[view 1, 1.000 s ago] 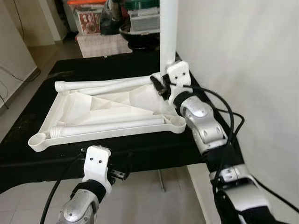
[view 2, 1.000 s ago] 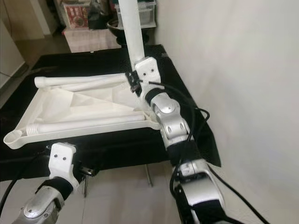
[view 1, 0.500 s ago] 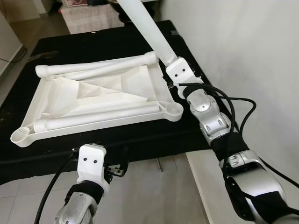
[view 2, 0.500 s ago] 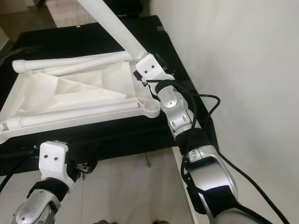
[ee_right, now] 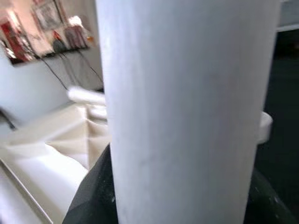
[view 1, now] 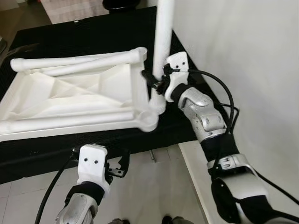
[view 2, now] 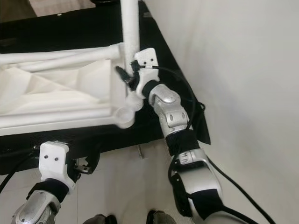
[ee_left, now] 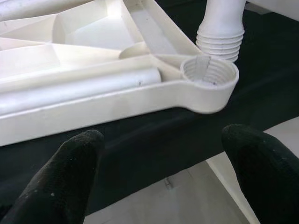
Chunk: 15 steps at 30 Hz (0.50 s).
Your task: Building children table
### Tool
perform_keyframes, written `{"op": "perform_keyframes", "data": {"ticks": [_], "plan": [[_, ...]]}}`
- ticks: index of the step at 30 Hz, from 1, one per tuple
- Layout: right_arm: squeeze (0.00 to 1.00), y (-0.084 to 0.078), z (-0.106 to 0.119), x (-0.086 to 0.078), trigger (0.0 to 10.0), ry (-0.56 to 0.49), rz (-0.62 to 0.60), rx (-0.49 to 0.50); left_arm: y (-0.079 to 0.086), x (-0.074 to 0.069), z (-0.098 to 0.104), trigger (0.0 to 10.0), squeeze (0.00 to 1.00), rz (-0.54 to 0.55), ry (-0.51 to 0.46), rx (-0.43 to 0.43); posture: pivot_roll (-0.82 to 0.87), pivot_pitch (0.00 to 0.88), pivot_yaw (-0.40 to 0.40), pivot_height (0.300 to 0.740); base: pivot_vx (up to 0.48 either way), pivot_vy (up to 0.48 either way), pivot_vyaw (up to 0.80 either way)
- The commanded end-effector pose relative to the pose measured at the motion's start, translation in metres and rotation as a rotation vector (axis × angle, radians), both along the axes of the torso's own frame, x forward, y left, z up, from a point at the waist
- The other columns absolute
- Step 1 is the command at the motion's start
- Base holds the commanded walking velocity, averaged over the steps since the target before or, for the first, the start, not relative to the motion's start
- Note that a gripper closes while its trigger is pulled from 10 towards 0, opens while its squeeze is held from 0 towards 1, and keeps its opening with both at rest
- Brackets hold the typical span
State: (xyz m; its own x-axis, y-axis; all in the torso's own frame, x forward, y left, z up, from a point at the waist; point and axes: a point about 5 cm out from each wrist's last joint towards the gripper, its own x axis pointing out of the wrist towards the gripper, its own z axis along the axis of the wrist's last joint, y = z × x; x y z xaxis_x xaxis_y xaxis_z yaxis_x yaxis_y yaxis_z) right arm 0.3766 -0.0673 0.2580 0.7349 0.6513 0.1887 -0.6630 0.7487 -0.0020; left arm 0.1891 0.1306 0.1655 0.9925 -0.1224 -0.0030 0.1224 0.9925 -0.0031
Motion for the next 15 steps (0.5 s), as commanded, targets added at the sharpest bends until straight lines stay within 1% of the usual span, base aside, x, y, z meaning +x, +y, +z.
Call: {"op": "perform_keyframes", "data": {"ticks": [1, 5, 7, 8, 9, 11, 12, 13, 14, 15], "plan": [[0.0, 0.011, -0.001, -0.006, 10.0, 0.014, 0.065, 0.037, 0.003, -0.001, -0.004, 10.0, 0.0, 0.018, 0.022, 0.018, 0.08, 0.248, -0.002, 0.74, 0.0, 0.0, 0.0], [0.0, 0.009, -0.005, -0.006, 10.0, -0.009, 0.037, 0.002, 0.003, 0.0, -0.004, 10.0, 0.0, 0.018, 0.022, 0.024, 0.08, 0.241, -0.001, 0.74, 0.0, 0.0, 0.0], [0.0, -0.002, -0.005, -0.004, 10.0, -0.065, -0.028, -0.041, 0.002, 0.002, -0.006, 10.0, 0.0, 0.012, 0.023, 0.036, 0.08, 0.219, 0.002, 0.74, 0.0, 0.0, 0.0], [0.0, -0.002, -0.005, -0.004, 10.0, -0.065, -0.028, -0.041, 0.002, 0.002, -0.006, 10.0, 0.0, 0.012, 0.023, 0.036, 0.08, 0.219, 0.002, 0.74, 0.0, 0.0, 0.0], [0.0, -0.006, -0.003, -0.003, 10.0, -0.083, -0.047, -0.048, 0.002, 0.003, -0.006, 10.0, 0.0, 0.009, 0.023, 0.04, 0.08, 0.219, 0.002, 0.74, 0.0, 0.0, 0.0], [0.0, -0.021, 0.008, -0.005, 10.0, -0.101, -0.036, -0.011, 0.002, 0.005, -0.008, 10.0, 0.0, -0.004, 0.026, 0.047, 0.07, 0.203, 0.002, 0.74, 0.0, 0.0, 0.0], [0.0, -0.021, 0.008, -0.005, 10.0, -0.101, -0.036, -0.011, 0.002, 0.005, -0.008, 10.0, 0.0, -0.004, 0.026, 0.047, 0.07, 0.203, 0.002, 0.74, 0.0, 0.0, 0.0], [0.0, -0.027, 0.014, -0.007, 10.0, -0.109, -0.022, 0.006, 0.002, 0.005, -0.008, 10.0, 0.0, -0.012, 0.026, 0.049, 0.07, 0.201, 0.002, 0.74, 0.0, 0.0, 0.0], [0.0, -0.027, 0.014, -0.007, 10.0, -0.109, -0.022, 0.006, 0.002, 0.005, -0.008, 10.0, 0.0, -0.012, 0.026, 0.049, 0.07, 0.201, 0.002, 0.74, 0.0, 0.0, 0.0], [0.0, -0.035, 0.029, -0.013, 10.0, -0.142, 0.057, 0.048, 0.001, 0.005, -0.009, 10.0, 0.0, -0.041, 0.03, 0.046, 0.06, 0.19, 0.001, 0.74, 0.0, 0.0, 0.0]]}}
